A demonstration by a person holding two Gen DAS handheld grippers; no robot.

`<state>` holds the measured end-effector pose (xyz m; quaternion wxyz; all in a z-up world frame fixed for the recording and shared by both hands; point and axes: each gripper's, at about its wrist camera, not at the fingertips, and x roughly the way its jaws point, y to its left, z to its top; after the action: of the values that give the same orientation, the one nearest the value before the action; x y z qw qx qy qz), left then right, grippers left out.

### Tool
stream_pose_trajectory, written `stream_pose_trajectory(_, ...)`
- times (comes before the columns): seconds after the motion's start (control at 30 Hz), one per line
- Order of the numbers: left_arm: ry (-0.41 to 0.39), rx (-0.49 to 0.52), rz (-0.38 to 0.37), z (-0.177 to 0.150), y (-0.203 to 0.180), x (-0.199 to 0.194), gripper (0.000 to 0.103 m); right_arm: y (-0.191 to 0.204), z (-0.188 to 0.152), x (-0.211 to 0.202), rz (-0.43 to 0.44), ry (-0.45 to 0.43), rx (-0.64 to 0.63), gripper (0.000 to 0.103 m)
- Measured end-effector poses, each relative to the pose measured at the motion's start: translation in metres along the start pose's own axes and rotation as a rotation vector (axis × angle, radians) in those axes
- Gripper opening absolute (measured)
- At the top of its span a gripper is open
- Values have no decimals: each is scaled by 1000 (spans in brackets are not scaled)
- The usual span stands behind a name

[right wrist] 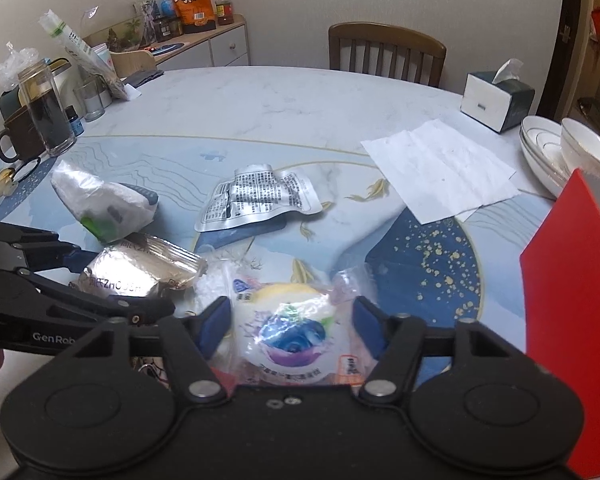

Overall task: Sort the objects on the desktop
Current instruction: 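Grasp the silver snack pouch with the left gripper while the right grasps the blueberry bun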

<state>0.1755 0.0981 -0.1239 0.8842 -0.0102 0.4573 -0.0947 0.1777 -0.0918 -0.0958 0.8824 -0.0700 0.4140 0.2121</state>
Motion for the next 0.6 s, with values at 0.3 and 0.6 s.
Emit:
stream_pose_trajectory(0.3, -10, -32, -4, -3, 0, -10, 50, 1, -3, -8, 5, -31, -43, 51)
stream_pose_trajectory(0.6, 4, -78, -58, -3, -1, -28, 49, -6, -5, -23, 10, -43, -27, 50)
